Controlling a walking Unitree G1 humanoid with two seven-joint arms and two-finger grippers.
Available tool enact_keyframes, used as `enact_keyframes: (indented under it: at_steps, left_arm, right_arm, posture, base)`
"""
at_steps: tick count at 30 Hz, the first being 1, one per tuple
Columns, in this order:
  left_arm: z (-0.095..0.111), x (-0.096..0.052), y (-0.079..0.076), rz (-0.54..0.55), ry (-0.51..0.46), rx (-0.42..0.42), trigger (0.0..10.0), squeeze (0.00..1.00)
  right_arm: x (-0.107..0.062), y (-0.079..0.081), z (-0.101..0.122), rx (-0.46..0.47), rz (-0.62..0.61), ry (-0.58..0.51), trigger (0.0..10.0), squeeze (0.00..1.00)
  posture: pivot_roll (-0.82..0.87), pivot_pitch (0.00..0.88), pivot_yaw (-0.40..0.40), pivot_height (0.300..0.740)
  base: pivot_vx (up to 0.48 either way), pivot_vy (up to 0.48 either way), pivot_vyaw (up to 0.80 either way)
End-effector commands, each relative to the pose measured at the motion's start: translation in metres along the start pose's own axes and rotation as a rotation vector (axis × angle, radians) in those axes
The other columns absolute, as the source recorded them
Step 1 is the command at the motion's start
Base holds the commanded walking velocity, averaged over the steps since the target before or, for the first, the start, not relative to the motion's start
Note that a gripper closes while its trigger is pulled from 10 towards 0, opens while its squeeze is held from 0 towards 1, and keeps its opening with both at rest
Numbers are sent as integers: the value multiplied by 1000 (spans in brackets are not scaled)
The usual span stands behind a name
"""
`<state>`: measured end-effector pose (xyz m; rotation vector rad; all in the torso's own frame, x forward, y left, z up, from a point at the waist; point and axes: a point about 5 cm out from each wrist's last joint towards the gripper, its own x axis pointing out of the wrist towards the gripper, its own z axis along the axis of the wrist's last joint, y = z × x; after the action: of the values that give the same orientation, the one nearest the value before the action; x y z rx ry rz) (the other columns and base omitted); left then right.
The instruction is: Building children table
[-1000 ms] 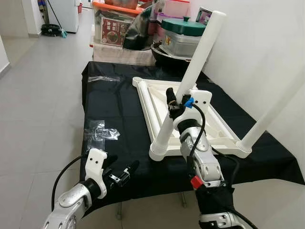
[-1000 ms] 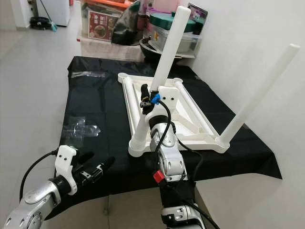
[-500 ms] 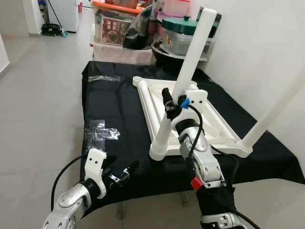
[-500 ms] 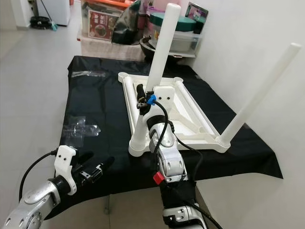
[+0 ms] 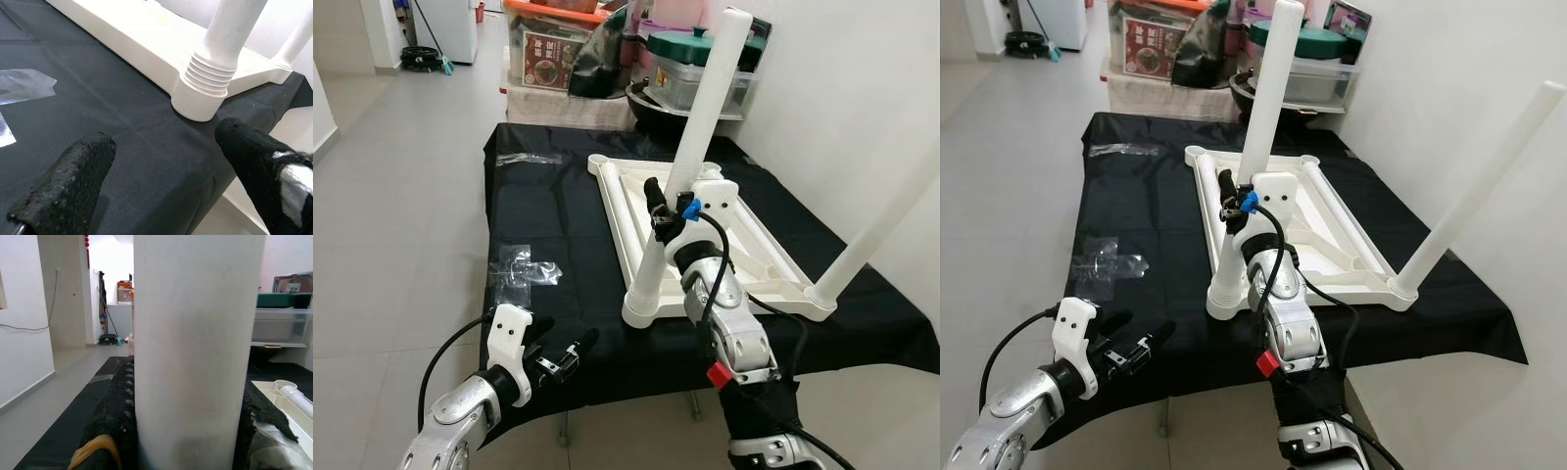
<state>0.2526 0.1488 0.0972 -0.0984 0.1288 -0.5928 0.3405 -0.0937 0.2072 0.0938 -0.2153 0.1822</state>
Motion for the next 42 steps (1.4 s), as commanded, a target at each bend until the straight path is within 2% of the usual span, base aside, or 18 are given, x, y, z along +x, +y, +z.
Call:
enact_keyframes:
  at_steps: [1,22,38,39,40,42]
  left_arm:
    - [-1,1,-1,-14,7,3,10000,0]
    - [-2,0,-1,-18,14,6,10000,0]
    - [-2,1,-1,-19,12,5,10000,0]
    - [-2,1,-1,-19,12,5,10000,0]
    - [-2,1,-1,-19,12,6,10000,0]
    - [-2,1,-1,-19,13,6,10000,0]
  right_arm:
    - [-14,-24,-45,-28,-79,237,10000,0]
    - [-14,-28,-43,-14,-106,233,10000,0]
    - [-14,-26,-40,-8,-95,226,10000,0]
    - [-13,-25,-39,-7,-90,218,10000,71]
    - [-13,-25,-37,-8,-89,210,10000,337]
    - [-12,-25,-35,-8,-87,202,10000,337]
  posture:
    - [39,0,-135,740]
    - [36,0,-128,740]
    - [35,0,-130,740]
    - [35,0,-130,740]
    - [35,0,-130,740]
    - [35,0,-130,740]
  base:
    - [0,0,0]
    - [0,0,0]
    - [0,0,0]
    - [0,0,0]
    - [0,0,0]
    - [0,0,0]
